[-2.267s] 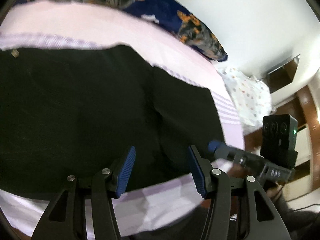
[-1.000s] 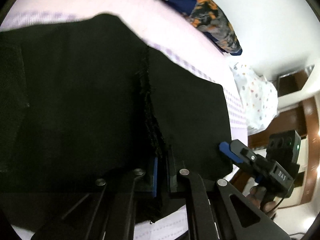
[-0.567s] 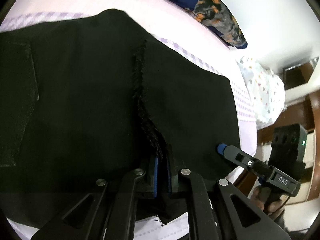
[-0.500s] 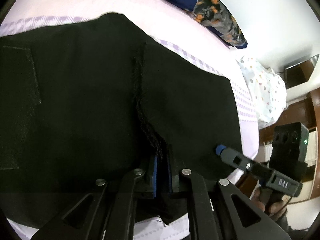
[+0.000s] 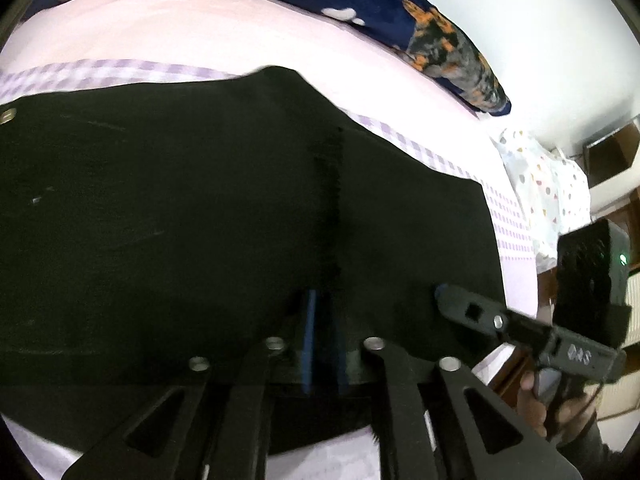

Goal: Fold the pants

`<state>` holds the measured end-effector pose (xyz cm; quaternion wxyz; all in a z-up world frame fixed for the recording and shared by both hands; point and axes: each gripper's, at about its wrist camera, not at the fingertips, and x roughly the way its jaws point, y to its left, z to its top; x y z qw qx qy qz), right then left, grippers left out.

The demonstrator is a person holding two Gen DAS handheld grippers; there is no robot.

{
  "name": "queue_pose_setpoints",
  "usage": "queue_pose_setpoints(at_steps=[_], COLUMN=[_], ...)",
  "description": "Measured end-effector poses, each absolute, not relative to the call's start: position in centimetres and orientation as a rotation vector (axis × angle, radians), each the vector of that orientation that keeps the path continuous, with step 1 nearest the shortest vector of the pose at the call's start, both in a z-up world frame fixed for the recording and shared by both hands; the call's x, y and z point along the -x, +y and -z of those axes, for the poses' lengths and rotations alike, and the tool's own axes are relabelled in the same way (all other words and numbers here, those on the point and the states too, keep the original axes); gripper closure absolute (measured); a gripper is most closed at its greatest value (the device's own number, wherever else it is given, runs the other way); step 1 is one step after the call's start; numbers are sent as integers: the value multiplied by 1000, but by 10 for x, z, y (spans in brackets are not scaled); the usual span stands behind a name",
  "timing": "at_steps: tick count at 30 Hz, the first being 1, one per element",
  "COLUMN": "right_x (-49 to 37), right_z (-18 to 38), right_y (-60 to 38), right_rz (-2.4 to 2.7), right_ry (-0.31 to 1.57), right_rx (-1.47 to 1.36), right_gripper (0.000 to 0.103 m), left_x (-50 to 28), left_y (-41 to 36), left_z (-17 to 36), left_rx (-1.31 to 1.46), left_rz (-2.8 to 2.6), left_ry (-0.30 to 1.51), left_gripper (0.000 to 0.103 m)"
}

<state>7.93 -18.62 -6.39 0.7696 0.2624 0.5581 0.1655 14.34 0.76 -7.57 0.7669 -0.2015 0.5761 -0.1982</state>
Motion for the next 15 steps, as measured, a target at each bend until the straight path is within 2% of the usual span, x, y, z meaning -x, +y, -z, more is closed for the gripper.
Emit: queue_pose_setpoints(at_steps=[5, 10, 15], right_x=[-100, -131, -168], right_z=[63, 58, 59], right_y=[-159, -130, -115], right_rz=[-394, -368, -334], right_ry=[1217, 1185, 1180], right_rx=[-505, -390, -361], right_gripper=[54, 54, 54], left_x=[-119, -91, -61], left_y=[53, 112, 183], left_z=[50, 27, 26], left_rx=[426, 502, 667], left_rz=[333, 248, 124], left_ry=[1121, 1009, 936], left_gripper=[64, 58, 57])
